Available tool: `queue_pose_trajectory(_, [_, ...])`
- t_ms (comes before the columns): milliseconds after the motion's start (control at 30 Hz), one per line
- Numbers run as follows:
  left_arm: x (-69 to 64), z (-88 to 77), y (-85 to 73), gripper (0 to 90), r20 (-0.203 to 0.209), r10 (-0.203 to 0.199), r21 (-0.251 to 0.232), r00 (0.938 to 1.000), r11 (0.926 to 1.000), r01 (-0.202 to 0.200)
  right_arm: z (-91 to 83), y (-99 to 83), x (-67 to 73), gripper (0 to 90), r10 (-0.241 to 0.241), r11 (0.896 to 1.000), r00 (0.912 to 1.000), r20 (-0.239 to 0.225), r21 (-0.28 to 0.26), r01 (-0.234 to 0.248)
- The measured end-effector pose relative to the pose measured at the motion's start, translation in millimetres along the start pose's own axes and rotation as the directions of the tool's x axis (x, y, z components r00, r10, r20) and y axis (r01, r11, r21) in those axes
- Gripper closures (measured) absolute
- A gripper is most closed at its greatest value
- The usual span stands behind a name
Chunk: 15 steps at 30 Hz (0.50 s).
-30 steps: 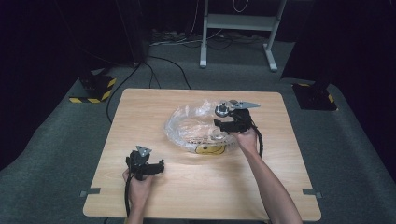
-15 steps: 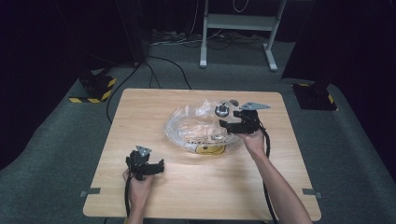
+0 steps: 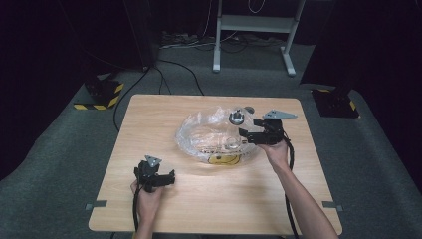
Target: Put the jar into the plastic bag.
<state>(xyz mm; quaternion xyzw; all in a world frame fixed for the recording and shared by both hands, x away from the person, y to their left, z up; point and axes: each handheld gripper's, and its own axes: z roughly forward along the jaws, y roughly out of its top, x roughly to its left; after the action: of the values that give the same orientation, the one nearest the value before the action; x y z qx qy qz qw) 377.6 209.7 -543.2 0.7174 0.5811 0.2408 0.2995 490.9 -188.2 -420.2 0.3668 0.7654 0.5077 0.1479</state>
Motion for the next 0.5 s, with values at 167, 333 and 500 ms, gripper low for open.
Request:
queue_pose_trajectory(167, [0.0, 0.0, 0.0, 3.6, 0.0, 0.0, 0.0, 1.0, 1.0, 0.0, -8.0, -0.5, -0.5, 18.6, 0.001, 1.0, 1.0, -0.002, -0.009, -0.001])
queue_pose_trajectory(333, [0.0, 0.0, 0.0, 3.6, 0.0, 0.0, 0.0, 1.0, 1.0, 0.0, -15.8, -1.2, -0.9, 18.8, 0.002, 1.0, 1.0, -0.004, -0.016, -0.002])
queue_pose_trajectory(500, [0.0, 0.0, 0.0, 3.6, 0.0, 0.0, 0.0, 1.0, 1.0, 0.0, -24.1, -1.4, -0.6, 19.0, -0.002, 0.999, 1.0, -0.008, -0.032, 0.002])
